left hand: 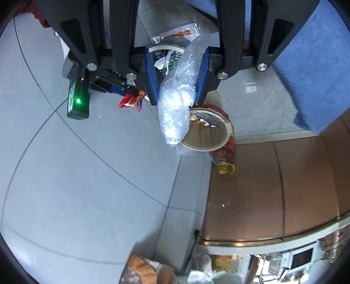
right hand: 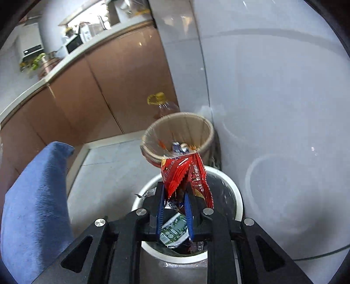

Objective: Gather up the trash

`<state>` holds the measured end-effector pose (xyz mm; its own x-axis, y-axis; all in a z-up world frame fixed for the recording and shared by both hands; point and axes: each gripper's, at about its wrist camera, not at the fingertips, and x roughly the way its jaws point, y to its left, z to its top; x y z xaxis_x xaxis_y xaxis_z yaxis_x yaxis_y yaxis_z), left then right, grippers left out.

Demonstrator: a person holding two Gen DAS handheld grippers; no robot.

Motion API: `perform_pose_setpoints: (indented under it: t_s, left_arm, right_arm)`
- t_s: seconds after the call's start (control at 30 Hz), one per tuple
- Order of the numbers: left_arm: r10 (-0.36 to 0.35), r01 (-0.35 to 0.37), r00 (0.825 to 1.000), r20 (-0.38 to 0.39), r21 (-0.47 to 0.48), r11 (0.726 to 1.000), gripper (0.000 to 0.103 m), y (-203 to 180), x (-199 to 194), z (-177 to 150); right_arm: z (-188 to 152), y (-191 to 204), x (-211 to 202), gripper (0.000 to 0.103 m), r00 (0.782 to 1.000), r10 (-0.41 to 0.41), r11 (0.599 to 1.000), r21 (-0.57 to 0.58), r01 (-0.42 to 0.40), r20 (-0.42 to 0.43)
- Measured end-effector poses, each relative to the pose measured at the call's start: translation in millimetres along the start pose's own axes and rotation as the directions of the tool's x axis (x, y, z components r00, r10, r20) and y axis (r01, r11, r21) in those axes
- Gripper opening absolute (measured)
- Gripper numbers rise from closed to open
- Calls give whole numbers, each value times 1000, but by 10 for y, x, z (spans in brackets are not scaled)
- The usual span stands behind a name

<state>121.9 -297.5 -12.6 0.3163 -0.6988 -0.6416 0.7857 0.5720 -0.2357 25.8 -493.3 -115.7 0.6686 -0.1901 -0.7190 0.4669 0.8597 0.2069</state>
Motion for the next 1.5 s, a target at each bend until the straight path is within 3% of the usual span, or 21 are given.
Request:
perform_pose_setpoints:
  t_s: [0.13,0.27,0.4,0.53,0.73,0.93,1.1,1.2,1.5]
  left_arm:
    - [-36,35,997,-69,-13,999,32,-63,507,56]
    - [-46,44,989,-142,-17,999,34,-132,958,27]
    - [-75,66,976,-203,-52,996,35,-180,1307,-38]
    - [-83,69,968,-235,-68,995,44,-206,1483,-81]
    - [-89,65,967,-239,-107,992,47,-134,1579,-86]
    - [-79,53,977,-198,-132,990,48,12,1382,-83]
    - [-27,9,990,-136,-131,991,48,113,1062,-89]
    - [32,-41,996,-77,-112,993,48,156,768,-85]
    - [203,-200,979,23,-78,977,49,303,-178,-423]
  right_arm:
    - [-16,-134,137,19,999,-26,999,27,27,-18]
    - [-66,-308,181,36,999,-30,996,85,32,-21]
    - [-134,-362,222,43,999,-17,994,111,20,-29]
    - [-183,-348,260,45,999,-4,994,109,8,-38]
    - [-240,-358,260,50,999,-14,993,113,19,-47]
    - [-226,-320,245,55,999,-19,994,108,24,-41]
    - [-168,-138,85,57,1000,-20,997,78,20,-7]
    - [-96,39,-127,65,999,-28,999,45,26,40]
    - [-102,781,-756,88,992,10,996,-88,1,126]
